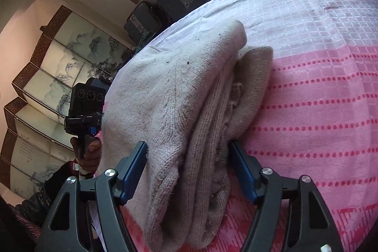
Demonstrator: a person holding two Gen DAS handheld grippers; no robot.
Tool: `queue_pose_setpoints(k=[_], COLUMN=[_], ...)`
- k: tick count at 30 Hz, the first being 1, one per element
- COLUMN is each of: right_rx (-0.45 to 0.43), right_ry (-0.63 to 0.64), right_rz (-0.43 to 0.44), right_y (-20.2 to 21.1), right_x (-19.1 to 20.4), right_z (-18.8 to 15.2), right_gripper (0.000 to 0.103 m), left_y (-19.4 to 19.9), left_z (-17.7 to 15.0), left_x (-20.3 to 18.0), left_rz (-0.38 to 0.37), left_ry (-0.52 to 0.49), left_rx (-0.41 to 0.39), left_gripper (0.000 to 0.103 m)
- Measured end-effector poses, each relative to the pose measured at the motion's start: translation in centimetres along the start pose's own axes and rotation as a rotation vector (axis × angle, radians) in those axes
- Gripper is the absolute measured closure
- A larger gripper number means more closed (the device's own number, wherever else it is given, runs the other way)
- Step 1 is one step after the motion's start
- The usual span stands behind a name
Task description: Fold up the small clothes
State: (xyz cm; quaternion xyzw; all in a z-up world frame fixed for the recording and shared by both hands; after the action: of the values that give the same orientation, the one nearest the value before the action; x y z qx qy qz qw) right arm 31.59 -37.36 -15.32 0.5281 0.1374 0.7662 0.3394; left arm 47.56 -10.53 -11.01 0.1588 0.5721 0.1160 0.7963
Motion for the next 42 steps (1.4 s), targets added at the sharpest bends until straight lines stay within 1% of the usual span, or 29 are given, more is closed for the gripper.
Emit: queue_pose_setpoints(k=[1, 2, 4, 6, 7, 8, 10, 12, 13, 14, 15, 16, 17, 18, 20, 23, 28, 32, 34, 35, 36, 38, 39, 40, 41, 42], right_rx=[-0.005, 0.000, 0.005, 0.003, -0.001, -0.006, -0.011, -0.013, -0.014, -0.017, -0.019, -0.021, -0.023, -0.024, -0.032, -0.045, -0.032, -0.047, -0.046, -0.038, -0.038, -0.047, -0.052, -0.061, -0.068, -0.075], right_ry=[-0.011, -0.006, 0.002, 0.016, 0.020, 0.023, 0.031, 0.039, 0.041, 0.041, 0.039, 0.037, 0.038, 0.038, 0.037, 0.031, 0.039, 0.018, -0.006, -0.038, -0.068, -0.085, -0.089, -0.095, -0.104, -0.112], right_rz=[0.021, 0.022, 0.026, 0.030, 0.030, 0.029, 0.028, 0.023, 0.025, 0.025, 0.024, 0.024, 0.025, 0.029, 0.045, 0.069, 0.036, 0.035, 0.032, 0.044, 0.061, 0.069, 0.065, 0.066, 0.068, 0.069], right_y=[-0.1, -0.3, -0.8, -1.2, -1.4, -1.5, -1.5, -1.5, -1.4, -1.3, -1.2, -1.1, -1.1, -1.0, -0.8, -0.4, -0.7, -0.8, -1.0, -1.2, -1.2, -1.1, -1.1, -1.1, -1.1, -1.0], right_x=[-0.1, 0.0, 0.3, 0.8, 0.9, 1.0, 1.0, 1.2, 1.2, 1.2, 1.1, 1.0, 1.0, 1.1, 1.1, 1.0, 1.1, 1.3, 0.9, 0.5, 0.1, -0.2, -0.2, -0.1, -0.2, -0.3], right_z=[0.0, 0.1, 0.2, 0.2, 0.2, 0.2, 0.0, -0.2, -0.3, -0.3, -0.3, -0.3, -0.3, -0.3, -0.6, -0.7, -0.7, -0.4, -0.3, -0.4, -0.5, -0.5, -0.5, -0.5, -0.4, -0.5], right_gripper=[0.031, 0.031, 0.029, 0.026, 0.026, 0.026, 0.026, 0.026, 0.026, 0.026, 0.026, 0.026, 0.025, 0.025, 0.025, 0.025, 0.025, 0.026, 0.037, 0.056, 0.063, 0.065, 0.066, 0.066, 0.067, 0.068], left_y=[-0.3, -0.6, -1.6, -2.3, -2.7, -3.1, -3.8, -4.1, -4.0, -3.7, -3.5, -3.2, -3.0, -2.7, -2.3, -2.2, -2.4, -2.5, -2.8, -2.9, -3.0, -3.2, -3.2, -3.3, -3.2, -3.0], left_z=[0.4, 0.6, 0.7, 0.7, 0.9, 0.8, 0.6, 0.2, 0.2, 0.2, 0.3, 0.5, 0.8, 0.9, 1.0, 1.0, 1.2, 1.1, 1.2, 1.3, 1.4, 1.5, 1.4, 1.1, 0.9, 0.7], left_x=[0.1, 0.0, -0.7, -1.1, -1.4, -1.5, -1.5, -1.5, -1.4, -1.1, -0.6, -0.2, 0.3, 0.7, 1.2, 1.1, 0.9, 0.5, 0.2, 0.0, -0.2, -0.5, -0.5, -0.3, 0.2, 0.2], left_rz=[0.008, 0.015, 0.037, 0.051, 0.060, 0.079, 0.142, 0.159, 0.159, 0.162, 0.163, 0.152, 0.128, 0.097, 0.064, 0.060, 0.062, 0.088, 0.103, 0.105, 0.105, 0.133, 0.150, 0.177, 0.217, 0.219], left_ry=[0.005, 0.006, 0.003, 0.006, 0.006, 0.006, -0.014, -0.047, -0.041, -0.023, 0.004, 0.030, 0.059, 0.089, 0.111, 0.101, 0.104, 0.082, 0.082, 0.081, 0.077, 0.064, 0.058, 0.065, 0.066, 0.061], left_rx=[0.003, 0.004, -0.003, -0.012, -0.015, -0.022, -0.025, -0.014, -0.019, -0.027, -0.029, -0.030, -0.033, -0.037, -0.042, -0.042, -0.051, -0.081, -0.088, -0.091, -0.095, -0.111, -0.121, -0.130, -0.137, -0.149], left_gripper=[0.028, 0.027, 0.023, 0.008, 0.004, 0.000, 0.000, 0.001, 0.003, 0.010, 0.019, 0.024, 0.033, 0.040, 0.044, 0.044, 0.043, 0.035, 0.030, 0.025, 0.019, 0.017, 0.021, 0.030, 0.047, 0.050])
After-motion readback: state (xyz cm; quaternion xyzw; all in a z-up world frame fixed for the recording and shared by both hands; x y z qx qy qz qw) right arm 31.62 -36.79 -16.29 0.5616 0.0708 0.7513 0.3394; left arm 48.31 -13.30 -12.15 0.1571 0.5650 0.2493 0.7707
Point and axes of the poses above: each gripper's, at about its wrist camera, not at the fingertips, and y roughly against the way its jaws point, x to its left, z to its top, the point moved 8 cm from there along -y, roughly the way its jaws point
